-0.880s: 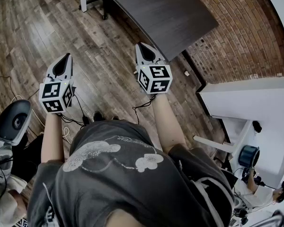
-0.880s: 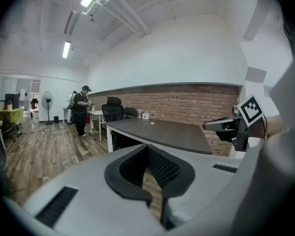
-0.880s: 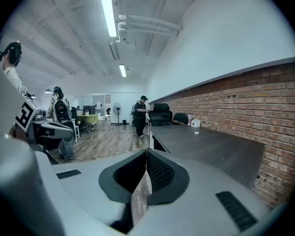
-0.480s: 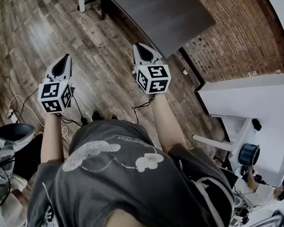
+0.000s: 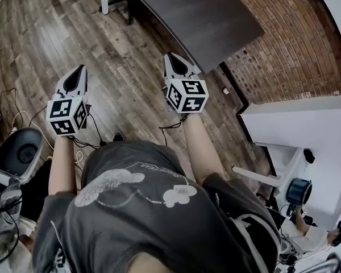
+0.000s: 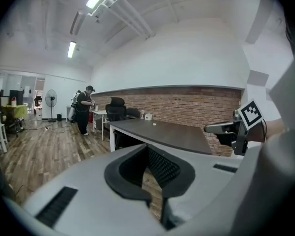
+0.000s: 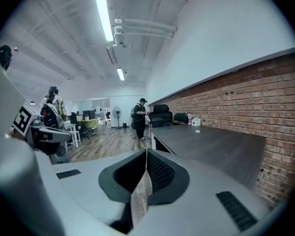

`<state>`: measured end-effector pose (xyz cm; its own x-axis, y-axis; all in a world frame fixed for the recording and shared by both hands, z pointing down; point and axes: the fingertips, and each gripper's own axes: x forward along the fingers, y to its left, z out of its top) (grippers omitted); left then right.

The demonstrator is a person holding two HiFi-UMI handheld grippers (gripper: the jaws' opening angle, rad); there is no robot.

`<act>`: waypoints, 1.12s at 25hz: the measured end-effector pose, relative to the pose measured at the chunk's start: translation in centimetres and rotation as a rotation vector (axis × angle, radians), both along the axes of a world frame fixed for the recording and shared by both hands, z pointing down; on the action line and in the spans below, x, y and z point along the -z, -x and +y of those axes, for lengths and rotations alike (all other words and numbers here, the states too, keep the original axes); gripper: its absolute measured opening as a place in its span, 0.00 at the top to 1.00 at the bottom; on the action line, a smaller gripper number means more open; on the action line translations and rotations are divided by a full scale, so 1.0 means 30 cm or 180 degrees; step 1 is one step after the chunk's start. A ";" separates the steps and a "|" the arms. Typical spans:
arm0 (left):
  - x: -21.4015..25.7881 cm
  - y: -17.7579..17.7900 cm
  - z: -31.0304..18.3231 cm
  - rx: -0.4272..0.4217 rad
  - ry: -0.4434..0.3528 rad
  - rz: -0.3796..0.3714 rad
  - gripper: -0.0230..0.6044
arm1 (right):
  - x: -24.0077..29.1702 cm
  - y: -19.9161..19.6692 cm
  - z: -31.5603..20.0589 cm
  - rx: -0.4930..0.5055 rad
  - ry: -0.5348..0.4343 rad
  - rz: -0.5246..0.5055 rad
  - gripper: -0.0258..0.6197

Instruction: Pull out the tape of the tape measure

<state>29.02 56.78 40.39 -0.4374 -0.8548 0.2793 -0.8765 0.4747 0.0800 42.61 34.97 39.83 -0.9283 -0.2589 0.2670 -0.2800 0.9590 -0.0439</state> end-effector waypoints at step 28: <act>-0.077 0.842 -0.641 -0.0049 -0.0044 0.0225 0.34 | -0.167 0.793 -0.774 -0.0245 0.0385 0.0179 0.44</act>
